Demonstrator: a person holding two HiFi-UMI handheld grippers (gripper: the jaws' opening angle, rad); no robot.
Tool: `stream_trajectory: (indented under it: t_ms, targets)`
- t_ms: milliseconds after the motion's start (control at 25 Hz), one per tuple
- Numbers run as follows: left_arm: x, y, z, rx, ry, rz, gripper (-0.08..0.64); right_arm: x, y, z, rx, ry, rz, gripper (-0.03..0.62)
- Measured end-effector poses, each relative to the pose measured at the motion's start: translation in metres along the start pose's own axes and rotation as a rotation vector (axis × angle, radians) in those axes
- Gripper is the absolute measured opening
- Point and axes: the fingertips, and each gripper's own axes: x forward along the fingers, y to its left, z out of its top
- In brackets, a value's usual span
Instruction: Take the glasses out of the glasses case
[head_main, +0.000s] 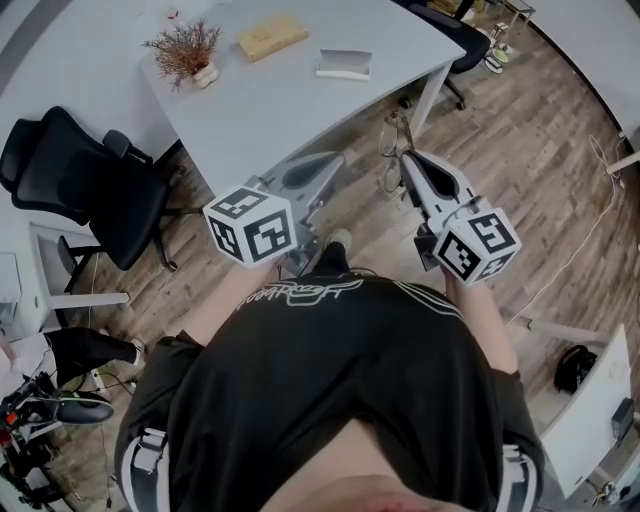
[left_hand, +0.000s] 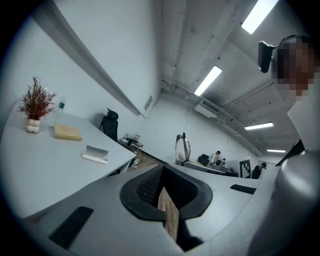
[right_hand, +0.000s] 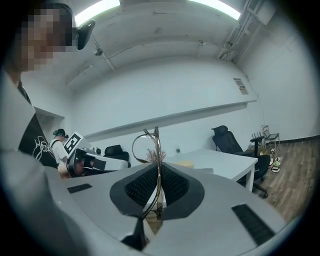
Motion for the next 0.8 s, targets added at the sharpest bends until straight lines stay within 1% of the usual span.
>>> stream_trajectory:
  t_ms: [120, 360, 640, 800]
  targets:
    - [-0.008, -0.015, -0.007, 0.028, 0.007, -0.001, 0.006, -0.015, 0.014, -0.003, 0.001, 0.001, 0.02, 0.021]
    - [-0.02, -0.032, -0.023, 0.017, 0.018, 0.005, 0.006, -0.038, 0.031, -0.012, 0.014, 0.006, 0.036, 0.021]
    - [-0.018, -0.053, -0.03, 0.029, 0.028, 0.004, 0.006, -0.058, 0.035, -0.013, -0.011, 0.008, 0.035, 0.021]
    - [-0.018, -0.062, -0.037, 0.03, 0.033, 0.006, 0.006, -0.067, 0.036, -0.018, -0.006, 0.011, 0.034, 0.02]
